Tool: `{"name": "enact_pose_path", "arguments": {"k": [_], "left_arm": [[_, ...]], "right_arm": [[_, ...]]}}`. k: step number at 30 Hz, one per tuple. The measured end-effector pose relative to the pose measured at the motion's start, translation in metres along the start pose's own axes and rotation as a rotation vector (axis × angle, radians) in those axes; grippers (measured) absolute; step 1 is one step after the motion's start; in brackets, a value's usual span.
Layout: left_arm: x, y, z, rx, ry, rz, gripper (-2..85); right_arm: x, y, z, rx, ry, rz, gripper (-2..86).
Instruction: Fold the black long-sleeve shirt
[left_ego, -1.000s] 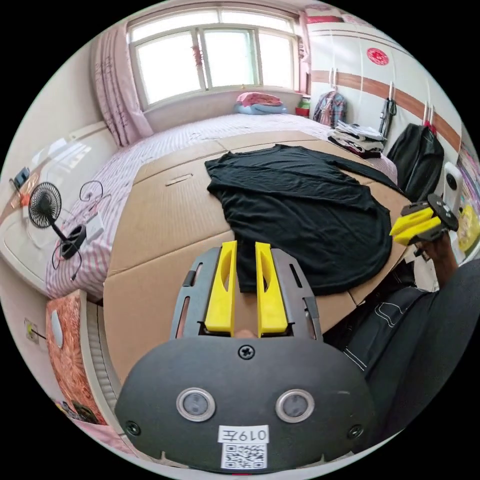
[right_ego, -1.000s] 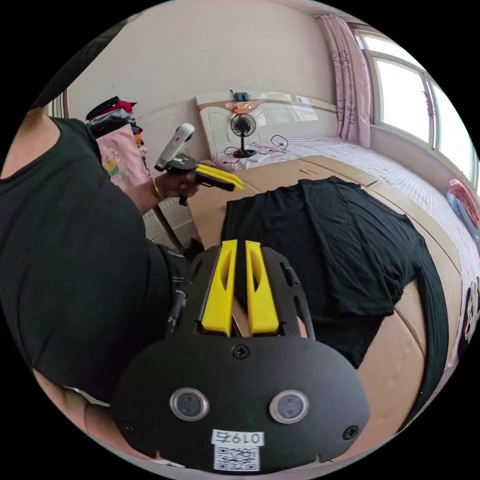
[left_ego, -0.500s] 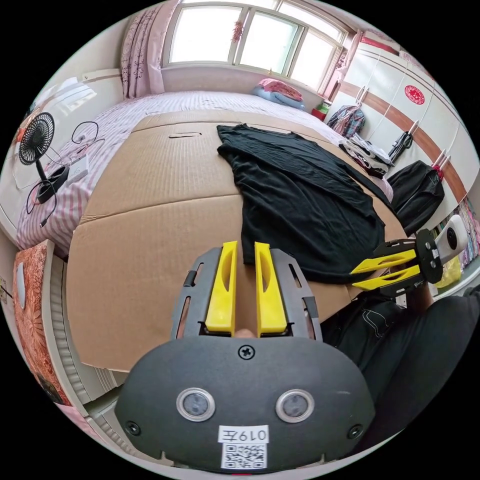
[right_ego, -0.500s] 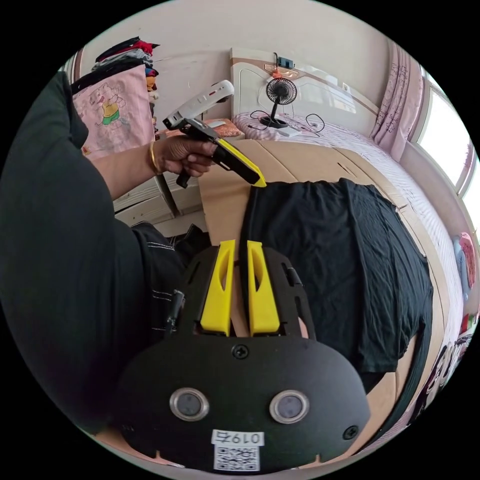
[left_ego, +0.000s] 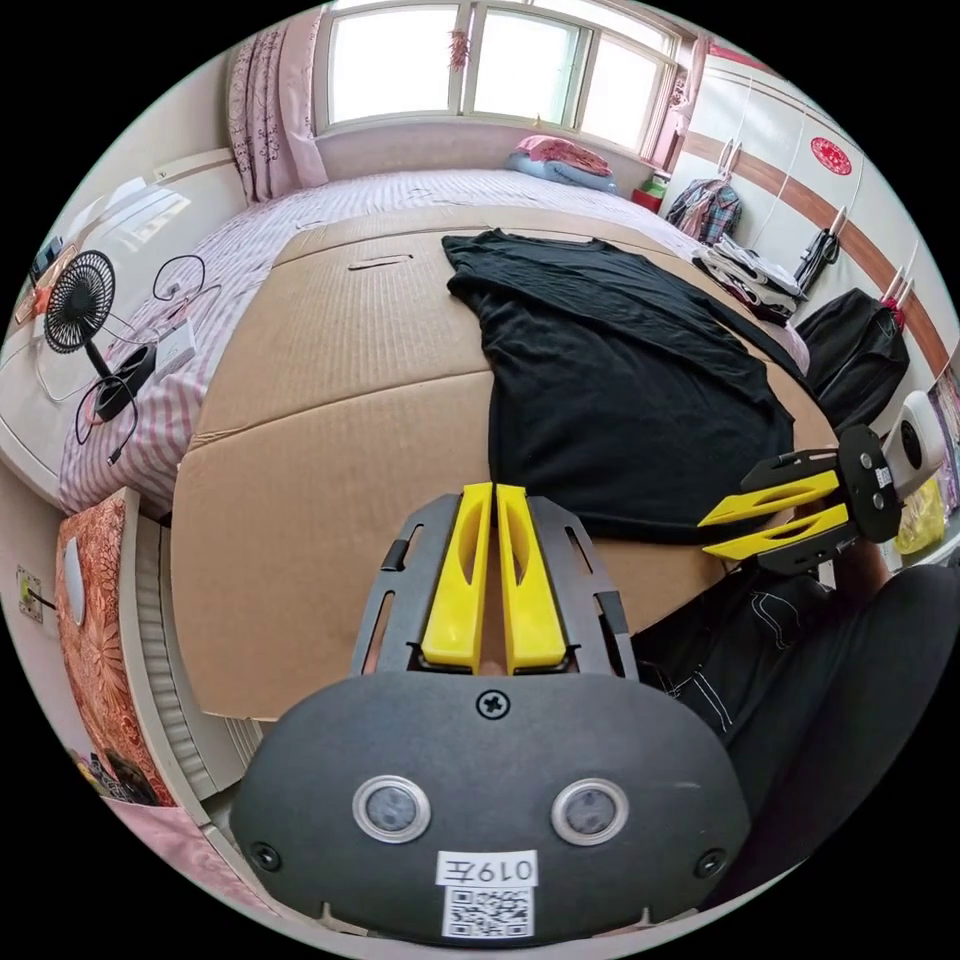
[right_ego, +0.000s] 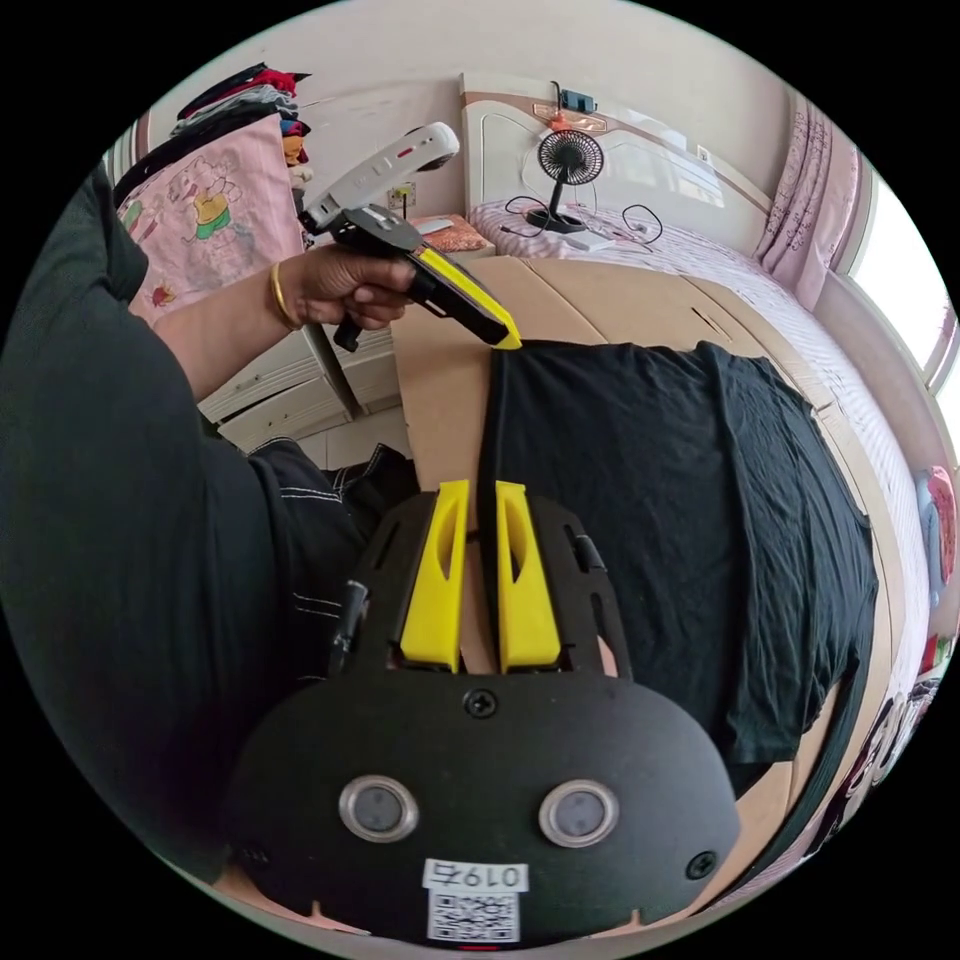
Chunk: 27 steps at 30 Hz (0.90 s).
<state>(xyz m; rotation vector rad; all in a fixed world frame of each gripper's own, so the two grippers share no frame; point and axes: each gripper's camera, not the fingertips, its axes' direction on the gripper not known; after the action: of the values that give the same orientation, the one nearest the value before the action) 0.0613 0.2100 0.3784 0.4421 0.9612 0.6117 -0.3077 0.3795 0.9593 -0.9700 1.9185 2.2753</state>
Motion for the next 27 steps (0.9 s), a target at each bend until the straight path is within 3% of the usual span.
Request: {"name": "enact_pose_path", "arguments": {"k": [12,22,27], "left_arm": [[0.036,-0.008,-0.003,-0.07,-0.185,0.118,1.2],[0.046,-0.008,-0.004,-0.08,-0.175,0.122,1.1],[0.056,-0.008,-0.003,-0.082,-0.201,0.136,1.1]], "right_arm": [[-0.011,-0.003,-0.012,0.034,-0.02,0.035,5.5],[0.019,0.096,-0.099,-0.019,0.375,0.385,2.5],[0.012,0.11,-0.097,-0.156,0.428,0.376,3.1]]}}
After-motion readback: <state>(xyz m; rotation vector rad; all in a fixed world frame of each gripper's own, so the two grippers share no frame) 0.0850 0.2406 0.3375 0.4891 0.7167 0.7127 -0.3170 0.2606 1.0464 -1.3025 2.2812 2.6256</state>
